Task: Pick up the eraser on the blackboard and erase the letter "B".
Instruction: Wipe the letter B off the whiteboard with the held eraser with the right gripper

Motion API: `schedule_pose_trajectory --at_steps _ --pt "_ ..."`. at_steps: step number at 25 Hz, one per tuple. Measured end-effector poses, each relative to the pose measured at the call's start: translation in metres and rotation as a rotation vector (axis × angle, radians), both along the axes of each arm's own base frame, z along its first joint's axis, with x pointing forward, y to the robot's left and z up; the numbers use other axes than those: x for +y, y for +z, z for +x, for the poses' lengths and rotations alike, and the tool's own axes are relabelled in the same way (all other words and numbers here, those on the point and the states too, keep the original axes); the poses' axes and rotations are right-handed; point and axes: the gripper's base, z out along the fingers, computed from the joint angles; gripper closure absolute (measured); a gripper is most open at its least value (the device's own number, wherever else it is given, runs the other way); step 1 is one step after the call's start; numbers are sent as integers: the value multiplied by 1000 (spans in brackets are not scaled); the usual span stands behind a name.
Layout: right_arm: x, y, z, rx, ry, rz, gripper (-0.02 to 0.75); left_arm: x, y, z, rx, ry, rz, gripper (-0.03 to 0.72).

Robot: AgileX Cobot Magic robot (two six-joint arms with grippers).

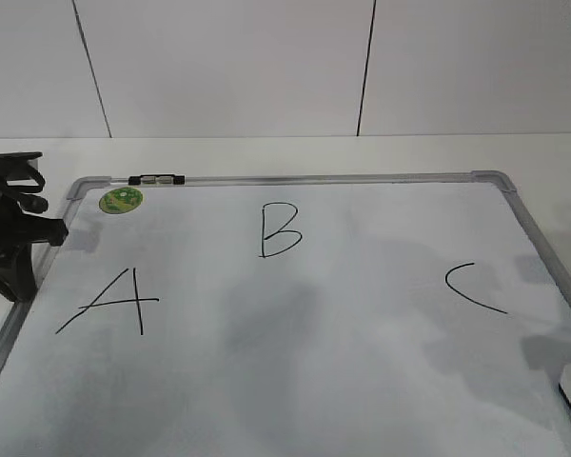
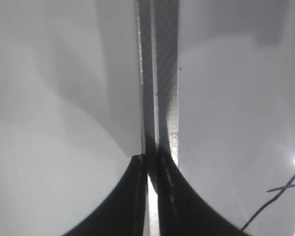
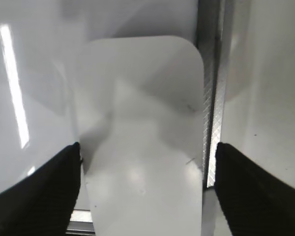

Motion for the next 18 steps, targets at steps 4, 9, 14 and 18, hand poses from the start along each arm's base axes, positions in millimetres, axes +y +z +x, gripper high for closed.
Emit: schedule_pose_trajectory --at_steps 4,9,14,18 --pt "0 -6 2 31 0 0 66 0 0 0 0 0 0 669" --pt "0 -10 3 48 0 0 66 0 0 0 2 0 0 669" --pt "0 -13 5 67 2 1 66 0 0 0 2 0 0 669" --pt "0 -15 6 74 2 1 70 0 0 0 2 0 0 669"
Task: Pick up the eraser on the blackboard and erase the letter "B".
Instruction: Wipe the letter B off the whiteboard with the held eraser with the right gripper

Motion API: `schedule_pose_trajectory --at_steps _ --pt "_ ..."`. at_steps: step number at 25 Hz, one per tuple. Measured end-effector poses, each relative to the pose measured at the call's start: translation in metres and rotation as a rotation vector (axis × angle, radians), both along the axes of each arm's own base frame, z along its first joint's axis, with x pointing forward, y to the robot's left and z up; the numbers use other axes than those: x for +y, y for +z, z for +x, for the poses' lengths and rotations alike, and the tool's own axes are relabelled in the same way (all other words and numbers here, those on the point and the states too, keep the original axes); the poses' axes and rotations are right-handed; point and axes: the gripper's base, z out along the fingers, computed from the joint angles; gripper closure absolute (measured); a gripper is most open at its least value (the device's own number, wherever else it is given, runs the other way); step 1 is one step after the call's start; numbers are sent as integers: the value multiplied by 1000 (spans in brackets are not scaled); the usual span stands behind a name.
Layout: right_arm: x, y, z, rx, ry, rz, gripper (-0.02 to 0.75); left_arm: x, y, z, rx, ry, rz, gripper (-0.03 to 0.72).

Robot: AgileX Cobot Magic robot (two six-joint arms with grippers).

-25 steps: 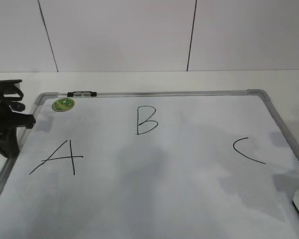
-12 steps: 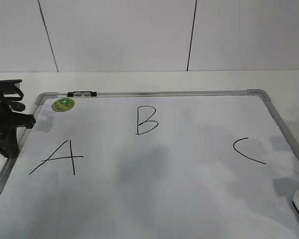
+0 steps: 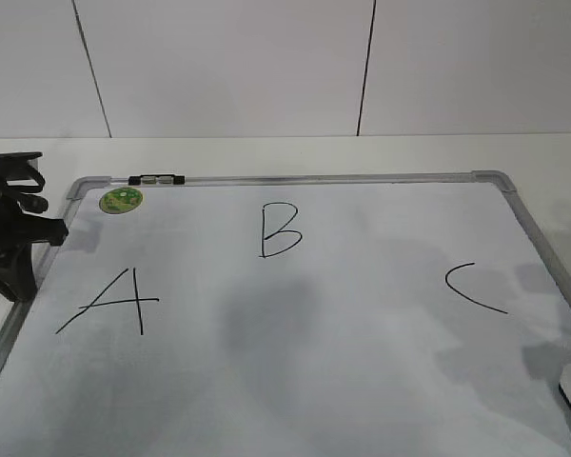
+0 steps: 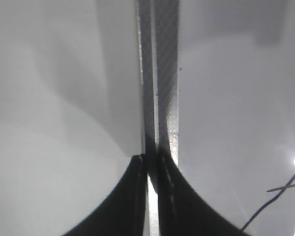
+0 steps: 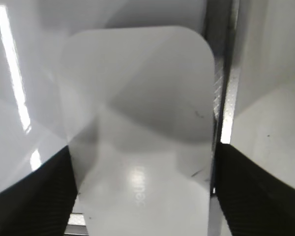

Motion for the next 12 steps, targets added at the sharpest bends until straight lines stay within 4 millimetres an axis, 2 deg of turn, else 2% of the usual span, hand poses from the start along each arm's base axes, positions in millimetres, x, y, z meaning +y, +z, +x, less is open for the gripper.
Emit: schedule_pose_trajectory --at_steps 3,8,12 --pt "0 0 0 2 0 0 85 0 0 0 0 0 0 669" --pt "0 0 0 2 -2 3 158 0 0 0 0 0 0 670" --pt "1 1 0 9 -4 8 167 0 0 0 0 0 0 670"
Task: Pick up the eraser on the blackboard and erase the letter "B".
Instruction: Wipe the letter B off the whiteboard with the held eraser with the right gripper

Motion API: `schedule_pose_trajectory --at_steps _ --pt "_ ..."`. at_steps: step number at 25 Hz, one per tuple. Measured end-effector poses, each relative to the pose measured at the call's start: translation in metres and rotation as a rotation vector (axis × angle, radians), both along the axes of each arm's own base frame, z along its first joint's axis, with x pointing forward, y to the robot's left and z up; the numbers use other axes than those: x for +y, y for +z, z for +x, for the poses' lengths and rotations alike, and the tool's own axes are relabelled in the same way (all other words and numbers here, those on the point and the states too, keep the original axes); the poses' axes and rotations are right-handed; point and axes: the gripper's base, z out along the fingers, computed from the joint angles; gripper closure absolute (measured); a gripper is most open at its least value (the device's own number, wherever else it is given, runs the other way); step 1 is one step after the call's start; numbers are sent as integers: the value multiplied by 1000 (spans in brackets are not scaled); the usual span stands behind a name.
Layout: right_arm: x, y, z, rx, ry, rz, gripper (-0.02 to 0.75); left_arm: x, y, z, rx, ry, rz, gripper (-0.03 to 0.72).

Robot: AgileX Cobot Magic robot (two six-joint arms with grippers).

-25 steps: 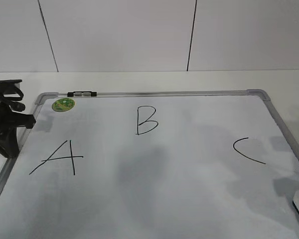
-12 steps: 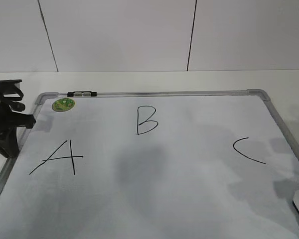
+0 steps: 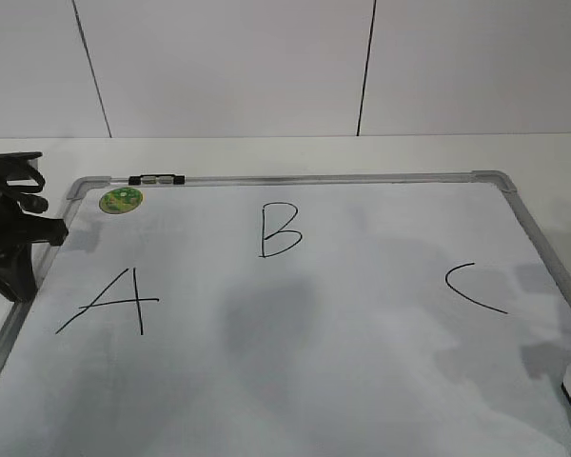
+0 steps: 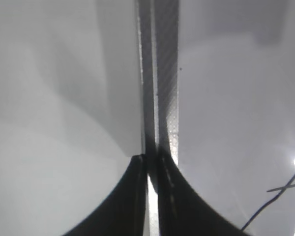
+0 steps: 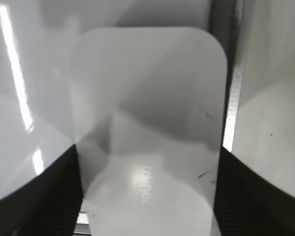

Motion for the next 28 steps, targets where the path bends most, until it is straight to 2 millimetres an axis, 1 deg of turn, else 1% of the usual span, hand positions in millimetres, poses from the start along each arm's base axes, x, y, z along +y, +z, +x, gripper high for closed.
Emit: schedule_pose_trajectory --at_steps 19,24,28 --pt "3 1 0 11 -27 32 170 0 0 0 0 0 0 671" --pt "4 15 9 11 -27 50 170 0 0 0 0 0 0 671" --pt "5 31 20 -8 -21 56 170 0 0 0 0 0 0 671"
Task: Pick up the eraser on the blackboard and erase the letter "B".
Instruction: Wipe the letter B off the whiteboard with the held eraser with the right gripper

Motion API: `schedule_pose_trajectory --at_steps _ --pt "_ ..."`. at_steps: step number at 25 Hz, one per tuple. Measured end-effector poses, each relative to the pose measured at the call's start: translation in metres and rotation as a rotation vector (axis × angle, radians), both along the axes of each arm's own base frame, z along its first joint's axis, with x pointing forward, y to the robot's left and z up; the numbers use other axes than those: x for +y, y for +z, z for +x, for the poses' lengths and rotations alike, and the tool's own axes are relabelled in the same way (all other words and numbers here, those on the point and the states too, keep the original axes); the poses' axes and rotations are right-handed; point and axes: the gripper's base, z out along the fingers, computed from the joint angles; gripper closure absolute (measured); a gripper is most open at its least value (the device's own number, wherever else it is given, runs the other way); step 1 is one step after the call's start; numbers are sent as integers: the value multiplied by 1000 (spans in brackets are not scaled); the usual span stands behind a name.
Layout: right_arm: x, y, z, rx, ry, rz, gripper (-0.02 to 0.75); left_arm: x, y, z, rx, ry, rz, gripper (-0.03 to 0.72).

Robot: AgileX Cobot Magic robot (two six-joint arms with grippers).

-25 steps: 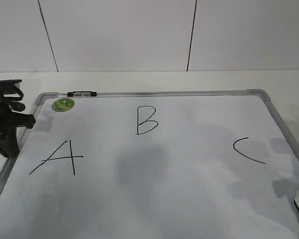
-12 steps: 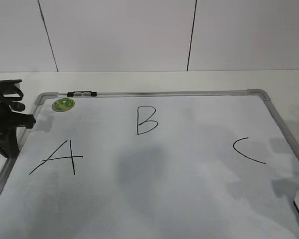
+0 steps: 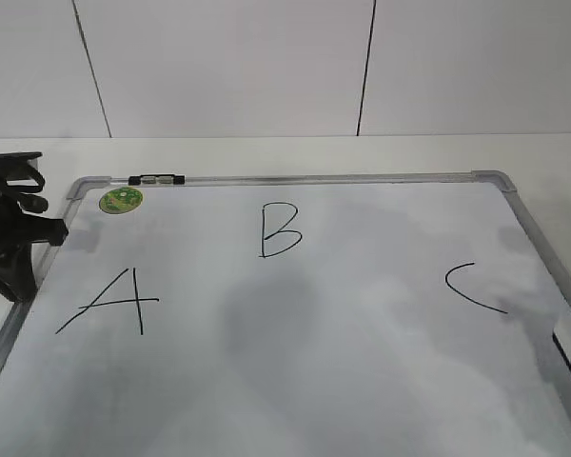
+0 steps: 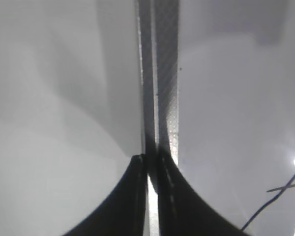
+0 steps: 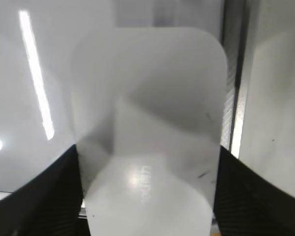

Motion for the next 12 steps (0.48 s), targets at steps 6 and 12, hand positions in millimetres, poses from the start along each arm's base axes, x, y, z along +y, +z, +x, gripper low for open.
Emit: schedule_pose_trajectory --at_steps 6,12 --pt "0 37 23 -97 -10 4 171 0 0 0 0 0 0 671" --pt "18 65 43 -196 39 12 171 0 0 0 0 0 0 671"
